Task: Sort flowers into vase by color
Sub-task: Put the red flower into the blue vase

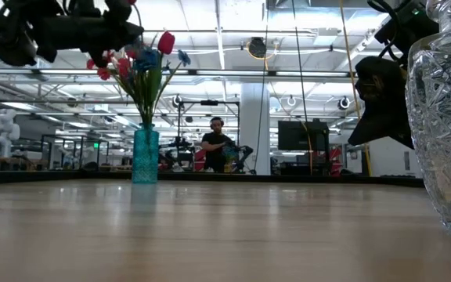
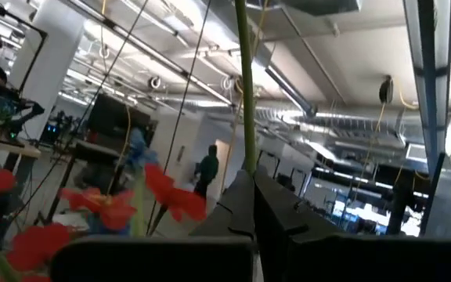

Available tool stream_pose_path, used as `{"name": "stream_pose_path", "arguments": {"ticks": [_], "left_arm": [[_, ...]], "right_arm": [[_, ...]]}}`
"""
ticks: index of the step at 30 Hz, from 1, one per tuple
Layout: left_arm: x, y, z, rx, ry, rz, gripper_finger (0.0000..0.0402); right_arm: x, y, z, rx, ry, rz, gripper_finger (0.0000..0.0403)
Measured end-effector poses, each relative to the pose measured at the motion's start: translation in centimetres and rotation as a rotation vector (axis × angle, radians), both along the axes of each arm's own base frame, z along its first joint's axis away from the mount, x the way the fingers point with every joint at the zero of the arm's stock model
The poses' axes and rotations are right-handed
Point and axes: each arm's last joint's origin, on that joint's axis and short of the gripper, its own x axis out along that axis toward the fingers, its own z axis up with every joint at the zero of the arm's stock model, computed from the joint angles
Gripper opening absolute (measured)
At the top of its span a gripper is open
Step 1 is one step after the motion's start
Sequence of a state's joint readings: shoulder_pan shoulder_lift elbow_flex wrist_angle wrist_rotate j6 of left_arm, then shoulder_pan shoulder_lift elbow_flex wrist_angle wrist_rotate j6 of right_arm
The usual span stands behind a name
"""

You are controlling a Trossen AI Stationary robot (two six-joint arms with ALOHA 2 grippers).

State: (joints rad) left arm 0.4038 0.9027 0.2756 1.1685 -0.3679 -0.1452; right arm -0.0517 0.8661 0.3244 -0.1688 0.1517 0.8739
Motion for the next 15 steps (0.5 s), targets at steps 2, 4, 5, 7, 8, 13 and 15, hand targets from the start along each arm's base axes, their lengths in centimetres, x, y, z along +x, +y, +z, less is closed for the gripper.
{"name": "stream_pose_path", "arguments": {"ticks": [2,4,5,7,8,13,15], "left_arm": [[0.3,0.2,-0.4,-0.012,0.017,0.005,0.0000],[0.6,0.3,-0.6,-0.020,0.024,0.008,0.0000],[0.7,0.3,-0.6,-0.018,0.018,0.008,0.0000],[0.6,0.3,-0.4,0.003,-0.014,0.012,0.0000],[0.5,0.3,-0.2,0.023,-0.031,0.020,0.0000],[-0.1,-0.1,0.7,0.105,-0.077,0.050,0.0000],[-0.3,-0.1,0.8,0.118,-0.077,0.058,0.0000]], "right_arm": [[0.0,0.0,0.0,-0.002,0.001,0.000,0.0000],[0.0,0.0,0.0,-0.002,0.001,0.000,0.0000],[0.0,0.0,0.0,-0.002,0.001,0.000,0.0000],[0.0,0.0,0.0,-0.002,0.001,0.000,0.0000],[0.0,0.0,0.0,-0.002,0.001,0.000,0.0000],[0.0,0.0,0.0,-0.003,0.000,0.000,0.0000],[0.0,0.0,0.0,-0.003,0.000,0.001,0.0000]]}}
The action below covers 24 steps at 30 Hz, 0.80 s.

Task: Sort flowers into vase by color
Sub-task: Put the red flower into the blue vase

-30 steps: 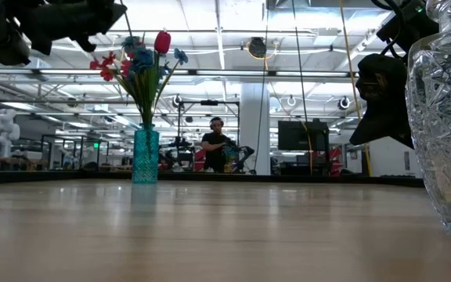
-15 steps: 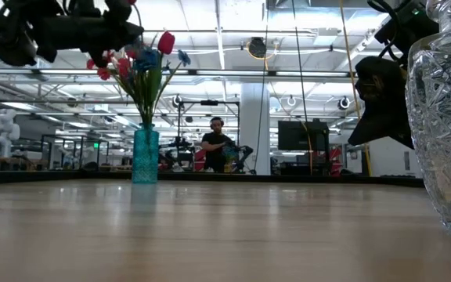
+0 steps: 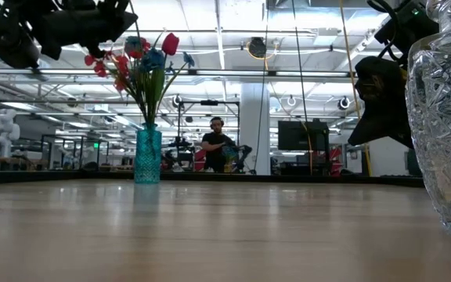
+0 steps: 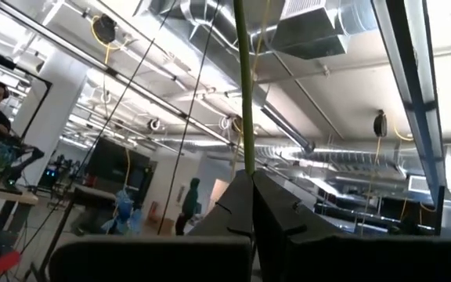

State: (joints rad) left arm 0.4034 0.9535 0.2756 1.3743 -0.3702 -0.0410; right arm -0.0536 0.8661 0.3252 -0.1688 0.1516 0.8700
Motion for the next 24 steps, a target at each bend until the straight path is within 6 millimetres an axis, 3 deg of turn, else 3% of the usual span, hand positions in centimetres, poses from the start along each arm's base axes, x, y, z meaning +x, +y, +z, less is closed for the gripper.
{"name": "stream_pose_path", "arguments": {"ticks": [18,24], "left_arm": [[0.4,0.2,-1.7,-0.056,0.119,-0.003,0.0000],[-0.3,-0.1,-1.9,-0.047,0.049,-0.013,0.0000]], "right_arm": [[0.0,0.0,0.0,0.004,-0.001,-0.003,0.0000],[0.0,0.0,0.0,0.006,-0.001,-0.005,0.0000]]}}
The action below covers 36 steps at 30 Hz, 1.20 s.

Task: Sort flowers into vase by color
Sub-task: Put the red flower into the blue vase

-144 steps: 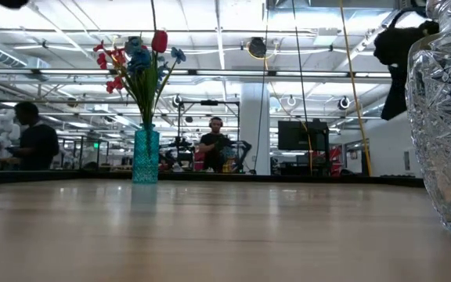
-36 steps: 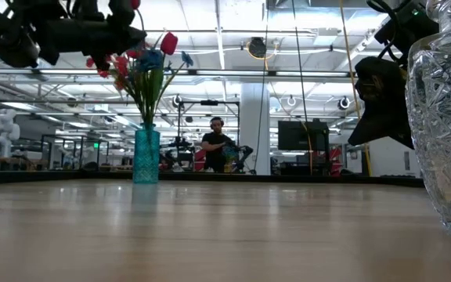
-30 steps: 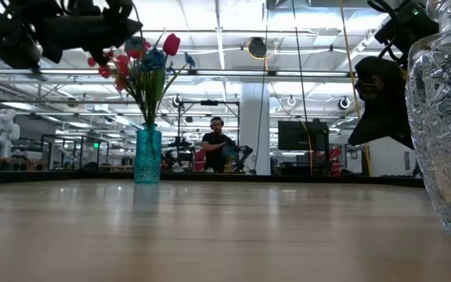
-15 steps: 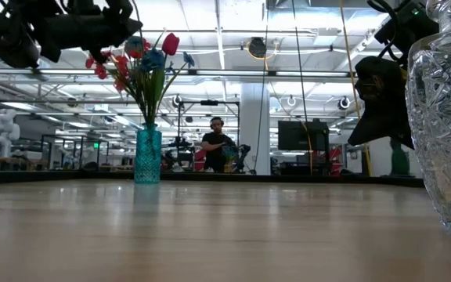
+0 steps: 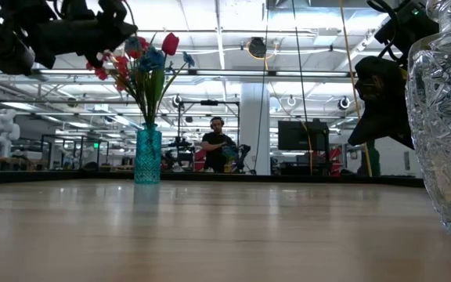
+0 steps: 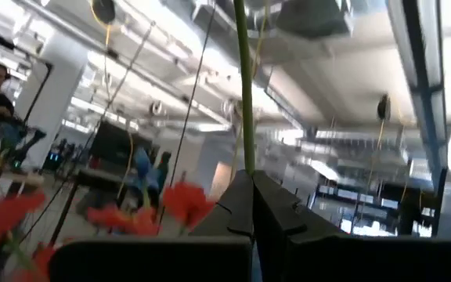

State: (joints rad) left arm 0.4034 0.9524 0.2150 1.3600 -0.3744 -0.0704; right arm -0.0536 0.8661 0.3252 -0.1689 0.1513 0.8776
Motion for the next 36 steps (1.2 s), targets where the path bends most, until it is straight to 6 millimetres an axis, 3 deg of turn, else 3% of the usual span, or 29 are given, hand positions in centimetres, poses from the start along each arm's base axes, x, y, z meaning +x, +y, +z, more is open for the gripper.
{"name": "stream_pose_path", "arguments": {"ticks": [11,27,36], "left_arm": [[-0.5,-0.2,0.4,0.042,-0.052,0.013,0.0000],[1.3,0.6,-1.6,-0.022,0.010,-0.004,0.0000],[1.3,0.5,-1.1,0.038,-0.018,-0.026,0.0000]], "right_arm": [[0.0,0.0,0.0,0.017,-0.004,-0.015,0.0000],[0.0,0.1,0.0,0.053,-0.010,-0.012,0.0000],[0.0,0.1,0.0,0.055,-0.010,-0.017,0.0000]]}}
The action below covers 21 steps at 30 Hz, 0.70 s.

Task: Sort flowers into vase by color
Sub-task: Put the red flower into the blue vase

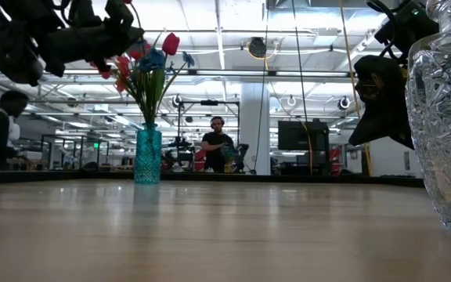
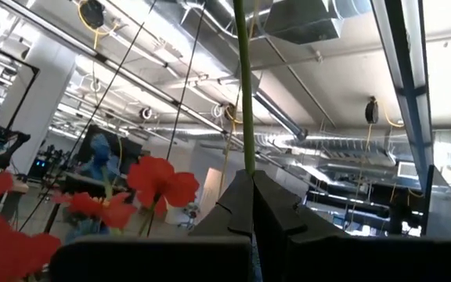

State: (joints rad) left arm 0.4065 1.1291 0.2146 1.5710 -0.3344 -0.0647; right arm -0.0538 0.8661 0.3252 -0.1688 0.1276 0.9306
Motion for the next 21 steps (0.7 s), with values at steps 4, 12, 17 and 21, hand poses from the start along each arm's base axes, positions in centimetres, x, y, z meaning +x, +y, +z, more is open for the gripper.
{"name": "stream_pose_path", "arguments": {"ticks": [4,12,17,21], "left_arm": [[-0.3,-0.1,0.4,0.023,-0.009,0.010,0.0000],[-0.7,-0.3,0.9,0.052,-0.019,0.028,0.0000],[-0.5,-0.2,0.7,0.043,0.000,0.028,0.0000],[0.1,0.1,-0.1,0.015,0.055,0.025,0.0000]], "right_arm": [[0.0,0.0,0.0,-0.001,0.000,0.000,0.0000],[0.0,0.0,0.0,-0.009,0.003,0.006,0.0000],[0.0,0.0,0.0,-0.009,0.003,0.006,0.0000],[0.0,0.0,0.0,-0.009,0.003,0.006,0.0000]]}}
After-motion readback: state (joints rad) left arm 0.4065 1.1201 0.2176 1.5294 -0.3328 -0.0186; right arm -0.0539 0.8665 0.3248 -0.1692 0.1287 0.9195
